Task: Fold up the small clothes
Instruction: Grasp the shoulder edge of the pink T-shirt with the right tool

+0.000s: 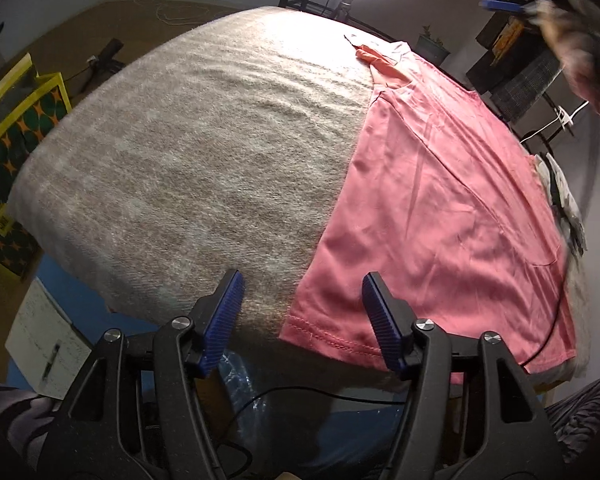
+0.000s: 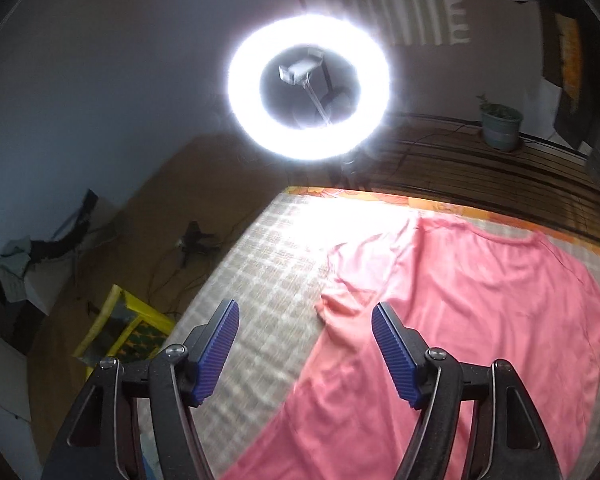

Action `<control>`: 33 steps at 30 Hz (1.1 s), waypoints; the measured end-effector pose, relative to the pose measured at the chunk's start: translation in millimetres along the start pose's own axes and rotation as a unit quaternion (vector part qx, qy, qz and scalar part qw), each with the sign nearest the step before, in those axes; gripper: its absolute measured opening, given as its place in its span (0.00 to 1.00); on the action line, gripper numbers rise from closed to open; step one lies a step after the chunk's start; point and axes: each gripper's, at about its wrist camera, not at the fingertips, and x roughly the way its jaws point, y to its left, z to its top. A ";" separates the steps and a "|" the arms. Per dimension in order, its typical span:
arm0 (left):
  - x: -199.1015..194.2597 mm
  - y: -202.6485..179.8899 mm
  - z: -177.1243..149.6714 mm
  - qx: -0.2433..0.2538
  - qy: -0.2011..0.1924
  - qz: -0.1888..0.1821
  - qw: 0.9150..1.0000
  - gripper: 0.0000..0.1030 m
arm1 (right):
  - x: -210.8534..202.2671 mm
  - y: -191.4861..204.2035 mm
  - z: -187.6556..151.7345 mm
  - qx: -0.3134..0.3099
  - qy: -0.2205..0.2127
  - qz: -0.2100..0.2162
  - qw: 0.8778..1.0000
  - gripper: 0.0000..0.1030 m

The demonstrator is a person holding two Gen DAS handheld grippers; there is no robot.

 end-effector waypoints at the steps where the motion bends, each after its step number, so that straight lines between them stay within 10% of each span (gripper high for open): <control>1: 0.1 -0.8 0.1 0.004 -0.002 0.000 1.000 0.51 | 18.9 2.0 7.4 -0.003 0.010 -0.005 1.000 0.70; 5: 2.4 -2.6 1.3 0.008 0.001 -0.016 1.000 0.08 | 85.6 -0.7 25.2 -0.001 0.044 -0.024 0.999 0.70; 10: -0.3 2.3 3.1 -0.019 0.001 -0.059 0.998 0.00 | 173.5 -4.2 35.7 -0.006 0.093 -0.061 0.994 0.63; 19: -5.8 13.3 6.2 -0.049 0.000 -0.087 0.995 0.00 | 254.3 -18.3 45.5 -0.004 0.133 -0.101 0.986 0.62; 24: -11.2 17.8 5.2 -0.049 -0.010 -0.075 0.996 0.00 | 263.4 -8.8 36.9 -0.060 0.149 -0.150 0.976 0.34; 28: -16.6 13.3 2.6 -0.033 -0.014 -0.079 0.996 0.41 | 256.4 -12.5 36.4 -0.053 0.144 -0.150 0.977 0.07; 33: -24.5 -21.2 -6.3 0.080 -0.049 -0.021 0.995 0.42 | 251.4 -14.9 37.3 -0.046 0.140 -0.140 0.979 0.00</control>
